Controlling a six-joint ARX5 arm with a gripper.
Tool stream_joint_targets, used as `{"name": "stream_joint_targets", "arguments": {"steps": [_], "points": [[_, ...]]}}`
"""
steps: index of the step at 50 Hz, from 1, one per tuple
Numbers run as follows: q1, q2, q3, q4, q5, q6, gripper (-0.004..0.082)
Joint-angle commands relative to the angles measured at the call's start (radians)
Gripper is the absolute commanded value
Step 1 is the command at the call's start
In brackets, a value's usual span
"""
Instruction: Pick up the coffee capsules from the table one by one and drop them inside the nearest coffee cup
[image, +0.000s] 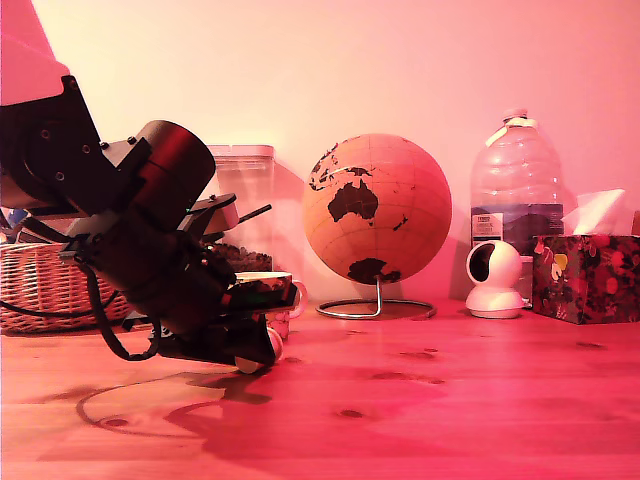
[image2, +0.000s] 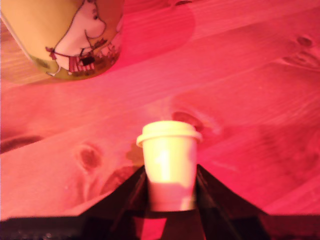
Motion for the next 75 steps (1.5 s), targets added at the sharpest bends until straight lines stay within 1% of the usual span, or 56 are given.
{"name": "stream_joint_targets", "arguments": {"steps": [1,11,19,32,40,44,45,60,62,63,67,68,70,75], "points": [[0.000,0.023,-0.012,-0.011,0.004,-0.006,0.0102],[0.000,0.005,-0.012,-0.016,0.004,-0.006,0.0102],[0.000,-0.050,-0.012,-0.044,0.004,-0.005,0.0102],[0.000,-0.189,-0.012,-0.174,0.008,-0.002,0.0102],[0.003,-0.272,-0.012,-0.223,0.008,-0.002,0.0102],[0.010,-0.307,-0.012,-0.232,0.007,-0.002,0.0102],[0.013,-0.314,-0.012,-0.234,0.007,0.013,0.0102],[0.090,-0.379,-0.011,-0.241,0.010,0.013,0.0102],[0.100,-0.384,-0.011,-0.243,0.016,0.013,0.0102],[0.103,-0.385,-0.011,-0.244,0.021,0.028,0.0102],[0.117,-0.386,-0.006,-0.260,0.044,0.032,0.0102],[0.120,-0.386,-0.004,-0.267,0.050,0.040,0.0102],[0.125,-0.386,0.001,-0.281,0.061,0.040,0.0102],[0.133,-0.386,0.023,-0.319,0.074,0.040,0.0102]]}}
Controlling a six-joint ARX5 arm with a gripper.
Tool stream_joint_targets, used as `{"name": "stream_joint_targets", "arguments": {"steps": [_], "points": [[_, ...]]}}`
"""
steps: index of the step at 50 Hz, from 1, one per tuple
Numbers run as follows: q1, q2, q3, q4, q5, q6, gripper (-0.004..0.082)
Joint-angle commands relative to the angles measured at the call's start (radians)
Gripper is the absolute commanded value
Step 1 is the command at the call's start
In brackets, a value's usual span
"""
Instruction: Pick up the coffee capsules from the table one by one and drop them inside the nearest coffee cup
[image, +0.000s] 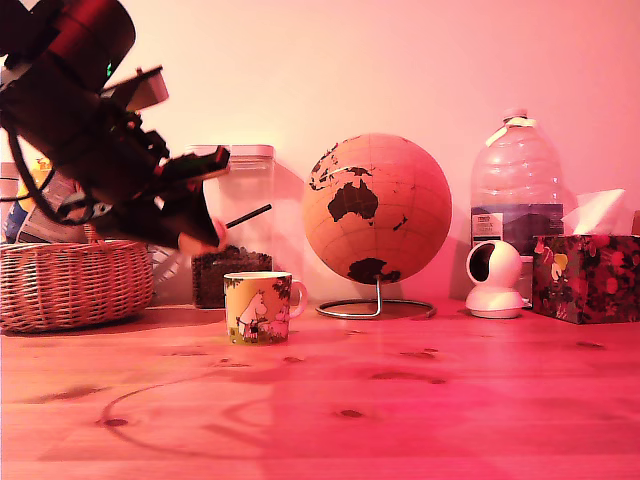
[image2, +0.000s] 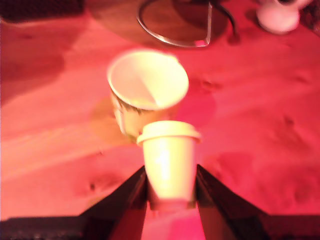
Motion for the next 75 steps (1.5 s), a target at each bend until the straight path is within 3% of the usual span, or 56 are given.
{"name": "stream_joint_targets", "arguments": {"steps": [1,15,27,28,34,35,39,53,54,62,75], "points": [[0.007,-0.011,0.028,-0.013,0.009,0.005,0.0102],[0.010,-0.008,0.163,-0.182,0.016,0.051,0.0102],[0.016,-0.006,0.241,-0.249,0.017,0.058,0.0102],[0.017,-0.005,0.248,-0.258,0.018,0.076,0.0102],[0.022,0.010,0.290,-0.296,0.020,0.076,0.0102],[0.022,0.014,0.298,-0.304,0.021,0.095,0.0102],[0.026,0.029,0.333,-0.334,0.023,0.101,0.0102],[0.030,0.128,0.493,-0.445,0.040,0.114,0.0102],[0.030,0.138,0.505,-0.452,0.040,0.132,0.0102],[0.030,0.212,0.603,-0.508,0.039,0.154,0.0102],[0.033,0.331,0.751,-0.615,0.039,0.163,0.0102]]}}
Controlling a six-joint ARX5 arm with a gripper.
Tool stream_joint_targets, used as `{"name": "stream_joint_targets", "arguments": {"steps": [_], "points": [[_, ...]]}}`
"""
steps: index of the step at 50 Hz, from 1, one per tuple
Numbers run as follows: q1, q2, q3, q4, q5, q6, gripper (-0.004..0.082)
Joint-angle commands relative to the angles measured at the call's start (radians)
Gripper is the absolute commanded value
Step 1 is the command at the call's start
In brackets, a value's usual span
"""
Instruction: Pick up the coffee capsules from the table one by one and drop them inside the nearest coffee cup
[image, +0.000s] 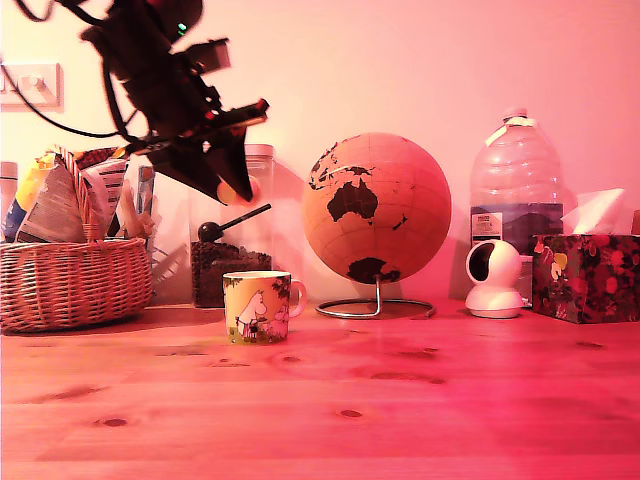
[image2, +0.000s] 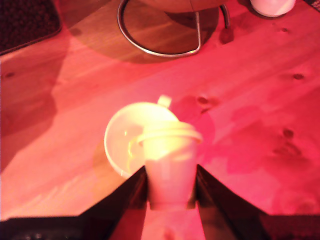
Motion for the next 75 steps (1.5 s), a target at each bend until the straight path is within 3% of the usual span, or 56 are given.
{"name": "stream_joint_targets", "arguments": {"steps": [1,36,75], "points": [[0.005,0.047,0.033,-0.021,0.002,0.006,0.0102],[0.024,0.287,0.215,-0.115,0.002,0.025,0.0102],[0.028,0.316,0.230,-0.114,0.000,0.051,0.0113]]}}
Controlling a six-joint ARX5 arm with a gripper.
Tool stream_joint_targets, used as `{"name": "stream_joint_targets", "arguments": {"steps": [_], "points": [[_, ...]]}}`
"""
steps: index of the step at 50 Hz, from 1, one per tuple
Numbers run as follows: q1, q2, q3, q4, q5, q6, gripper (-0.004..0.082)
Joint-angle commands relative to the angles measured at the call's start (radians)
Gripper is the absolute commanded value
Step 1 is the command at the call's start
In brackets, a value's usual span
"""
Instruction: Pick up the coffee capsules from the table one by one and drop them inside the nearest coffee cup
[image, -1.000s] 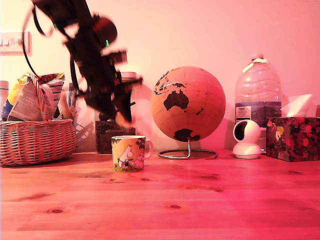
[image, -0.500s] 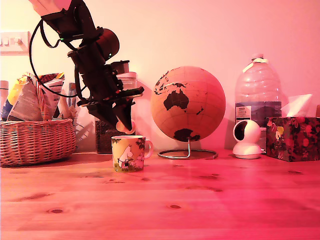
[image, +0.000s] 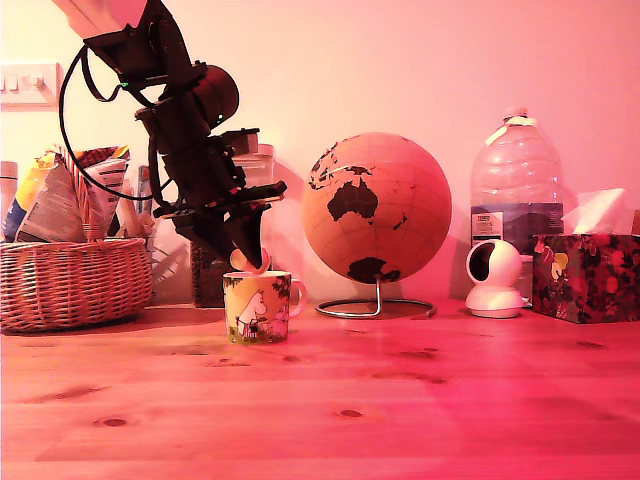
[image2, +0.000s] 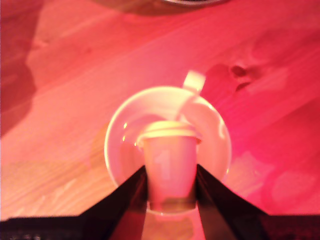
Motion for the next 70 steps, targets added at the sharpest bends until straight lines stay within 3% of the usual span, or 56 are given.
{"name": "stream_joint_targets", "arguments": {"steps": [1,4,7,9,12,15,17,27,32,38,42,49,55,56,70], "points": [[0.004,0.032,0.008,0.012,0.000,0.005,0.0113],[0.004,0.032,0.008,0.021,0.000,0.005,0.0119],[0.004,0.032,0.008,0.031,0.000,0.005,0.0185],[0.004,0.032,0.008,0.040,0.000,0.005,0.0297],[0.004,0.032,0.010,0.048,-0.005,0.004,0.0534],[0.004,0.032,0.016,0.047,-0.016,0.004,0.0672],[0.004,0.032,0.017,0.048,-0.015,0.005,0.0704],[0.004,0.027,0.017,0.051,-0.015,0.005,0.0704],[0.004,0.016,0.017,0.040,-0.015,0.006,0.0664],[0.004,-0.012,0.017,0.018,-0.014,0.009,0.0535],[0.004,-0.045,0.017,-0.009,-0.011,0.009,0.0374],[0.003,-0.109,0.017,-0.032,-0.003,0.009,-0.0029],[0.003,-0.160,0.017,-0.035,-0.003,0.009,-0.0011],[0.003,-0.167,0.017,-0.035,-0.003,0.031,-0.0011],[0.024,-0.245,-0.013,-0.025,0.013,0.031,-0.0011]]}}
